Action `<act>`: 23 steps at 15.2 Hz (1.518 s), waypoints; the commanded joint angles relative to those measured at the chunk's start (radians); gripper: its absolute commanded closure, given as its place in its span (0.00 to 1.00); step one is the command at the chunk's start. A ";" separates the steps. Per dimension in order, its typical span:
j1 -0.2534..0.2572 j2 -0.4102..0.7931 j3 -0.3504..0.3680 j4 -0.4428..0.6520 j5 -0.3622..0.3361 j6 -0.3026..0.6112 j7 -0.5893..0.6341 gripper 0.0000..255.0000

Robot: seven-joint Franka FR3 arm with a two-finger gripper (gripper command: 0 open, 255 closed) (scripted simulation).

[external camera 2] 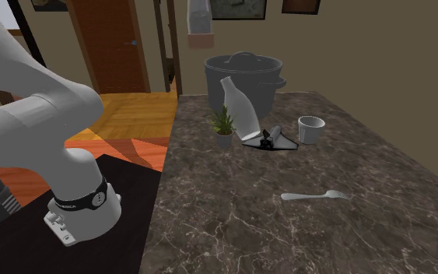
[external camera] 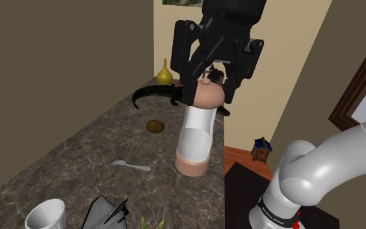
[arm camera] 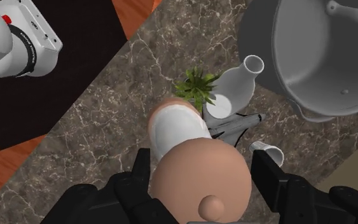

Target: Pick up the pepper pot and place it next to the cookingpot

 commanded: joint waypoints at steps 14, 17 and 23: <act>-0.099 0.257 0.467 0.241 -0.069 0.107 0.366 1.00; -0.079 0.216 0.431 0.168 -0.042 0.146 0.340 1.00; -0.045 0.152 0.389 0.036 -0.002 0.221 0.300 1.00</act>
